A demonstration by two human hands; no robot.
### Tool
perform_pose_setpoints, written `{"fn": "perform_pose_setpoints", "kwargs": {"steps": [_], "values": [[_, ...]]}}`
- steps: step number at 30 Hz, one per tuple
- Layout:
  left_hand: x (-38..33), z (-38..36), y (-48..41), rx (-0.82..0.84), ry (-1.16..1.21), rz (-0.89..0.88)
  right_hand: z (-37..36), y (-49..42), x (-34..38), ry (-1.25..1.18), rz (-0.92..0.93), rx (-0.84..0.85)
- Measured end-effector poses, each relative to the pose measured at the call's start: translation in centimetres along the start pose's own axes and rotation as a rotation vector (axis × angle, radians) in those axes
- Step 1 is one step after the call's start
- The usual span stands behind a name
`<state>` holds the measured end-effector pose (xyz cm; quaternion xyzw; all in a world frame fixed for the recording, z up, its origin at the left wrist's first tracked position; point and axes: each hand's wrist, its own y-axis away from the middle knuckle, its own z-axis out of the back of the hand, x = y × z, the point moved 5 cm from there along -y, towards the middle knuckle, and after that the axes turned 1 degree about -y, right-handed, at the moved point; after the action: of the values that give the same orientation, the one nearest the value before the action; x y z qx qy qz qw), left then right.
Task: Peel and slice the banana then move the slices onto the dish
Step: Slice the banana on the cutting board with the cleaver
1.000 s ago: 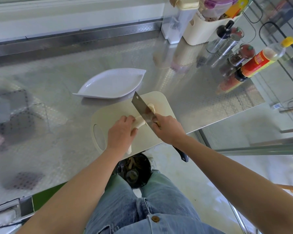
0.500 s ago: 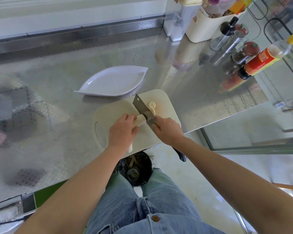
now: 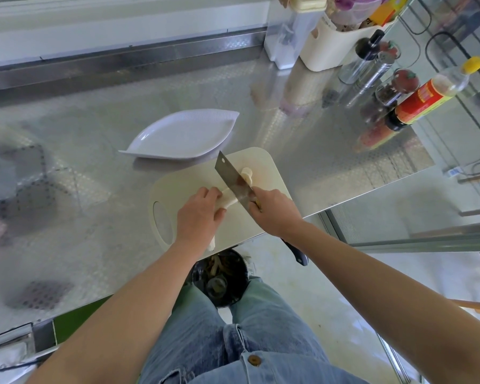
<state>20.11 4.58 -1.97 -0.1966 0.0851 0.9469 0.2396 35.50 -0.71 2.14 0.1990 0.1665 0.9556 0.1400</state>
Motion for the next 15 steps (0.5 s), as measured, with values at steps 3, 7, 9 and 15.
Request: {"fn": "perform_pose_setpoints", "kwargs": {"steps": [3, 7, 9, 15], "values": [[0.0, -0.1, 0.0, 0.01, 0.0, -0.002, -1.0, 0.0, 0.1, 0.018, -0.003, 0.033], [0.1, -0.1, -0.1, 0.014, 0.023, 0.007, -2.4, -0.1, 0.0, 0.012, -0.035, 0.065], [0.1, -0.1, -0.1, 0.012, 0.027, 0.004, -2.5, 0.0, -0.1, 0.003, -0.032, 0.058], [0.1, 0.0, 0.0, 0.004, 0.011, -0.001, -0.4, -0.1, -0.1, -0.03, -0.015, -0.04]]}}
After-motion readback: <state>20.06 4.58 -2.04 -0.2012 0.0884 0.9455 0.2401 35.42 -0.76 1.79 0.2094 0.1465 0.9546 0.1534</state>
